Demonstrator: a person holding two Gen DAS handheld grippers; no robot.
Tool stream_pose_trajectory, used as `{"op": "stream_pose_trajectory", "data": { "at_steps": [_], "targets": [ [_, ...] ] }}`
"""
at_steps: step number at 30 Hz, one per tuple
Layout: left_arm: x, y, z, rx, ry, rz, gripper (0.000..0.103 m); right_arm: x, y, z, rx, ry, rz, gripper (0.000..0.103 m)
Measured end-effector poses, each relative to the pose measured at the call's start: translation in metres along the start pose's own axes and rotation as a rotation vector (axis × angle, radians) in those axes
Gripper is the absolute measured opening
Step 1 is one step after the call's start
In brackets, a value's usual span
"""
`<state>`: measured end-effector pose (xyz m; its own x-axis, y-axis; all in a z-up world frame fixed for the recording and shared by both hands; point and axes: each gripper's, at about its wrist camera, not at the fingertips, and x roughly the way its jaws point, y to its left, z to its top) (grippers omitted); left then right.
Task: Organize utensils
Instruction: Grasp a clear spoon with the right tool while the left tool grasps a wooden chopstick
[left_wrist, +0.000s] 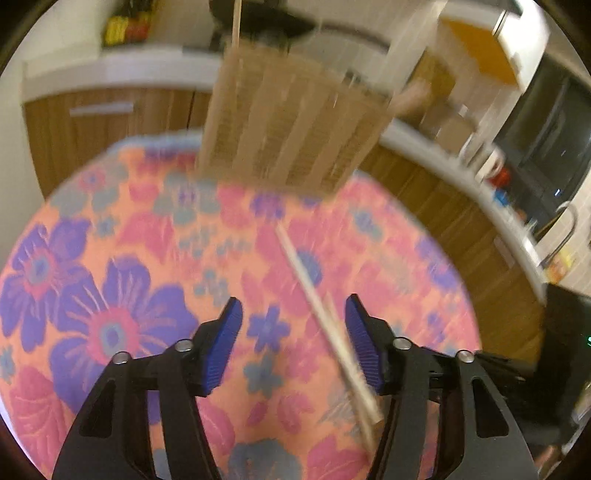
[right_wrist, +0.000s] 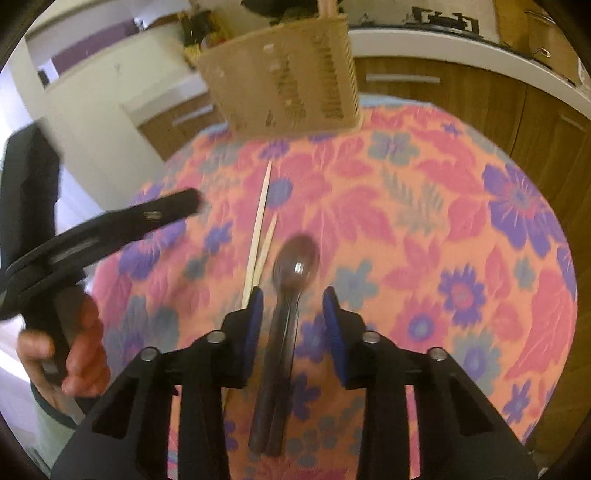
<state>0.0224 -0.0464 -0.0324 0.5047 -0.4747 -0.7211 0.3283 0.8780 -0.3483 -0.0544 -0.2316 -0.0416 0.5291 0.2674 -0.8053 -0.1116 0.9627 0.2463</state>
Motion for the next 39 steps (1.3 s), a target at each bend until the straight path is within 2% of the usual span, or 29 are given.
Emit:
{"op": "stream_pose_trajectory", "data": {
  "at_steps": [3,5,7,12,16,19,23,26,29,30,31,32,34,39],
  "targets": [
    [0.014,0.0,-0.001,-0.013,0.033,-0.028,0.048,0.009,0.01,-0.011,-0.036,0.036,-0.012,0.02],
    [0.021,-0.001,0.004,-0.024,0.043,-0.041,0.048,0.014,0.016,-0.016,-0.052,0.049,-0.013,0.019],
    [0.03,-0.005,0.01,-0.017,0.055,-0.026,0.048,0.015,0.021,-0.02,-0.073,0.039,-0.041,0.019],
    [0.046,-0.018,0.018,0.018,0.1,0.051,0.039,0.015,0.031,-0.025,-0.137,0.015,-0.097,0.015],
    [0.054,-0.027,0.015,0.072,0.099,0.141,0.019,0.008,0.03,-0.027,-0.146,-0.009,-0.112,0.008],
    [0.054,-0.022,0.013,0.078,0.107,0.15,0.0,0.004,0.016,-0.027,-0.092,-0.001,-0.069,0.003],
    [0.047,-0.01,0.01,0.045,0.097,0.099,0.0,0.0,-0.004,-0.023,-0.002,0.003,0.008,0.001],
    [0.042,-0.007,0.007,0.034,0.096,0.073,0.0,-0.004,-0.008,-0.02,0.012,-0.004,0.006,0.001],
    [0.038,-0.004,0.012,-0.004,0.083,0.009,0.0,-0.006,-0.013,-0.019,0.031,-0.003,0.021,0.001],
    [0.037,-0.003,0.016,-0.021,0.075,-0.013,0.001,-0.008,-0.015,-0.019,0.035,-0.008,0.017,0.001],
    [0.037,-0.004,0.018,-0.026,0.073,-0.021,0.009,-0.01,-0.017,-0.02,0.039,-0.017,0.008,0.001],
    [0.037,-0.007,0.021,-0.023,0.068,-0.016,0.021,-0.013,-0.019,-0.019,0.042,-0.026,0.006,0.001],
    [0.039,-0.013,0.025,-0.007,0.059,0.027,0.03,-0.018,-0.023,-0.019,0.049,-0.04,0.009,0.001],
    [0.061,-0.033,0.024,0.07,0.116,0.127,0.03,-0.026,-0.035,-0.018,0.075,-0.05,-0.003,0.001]
  ]
}}
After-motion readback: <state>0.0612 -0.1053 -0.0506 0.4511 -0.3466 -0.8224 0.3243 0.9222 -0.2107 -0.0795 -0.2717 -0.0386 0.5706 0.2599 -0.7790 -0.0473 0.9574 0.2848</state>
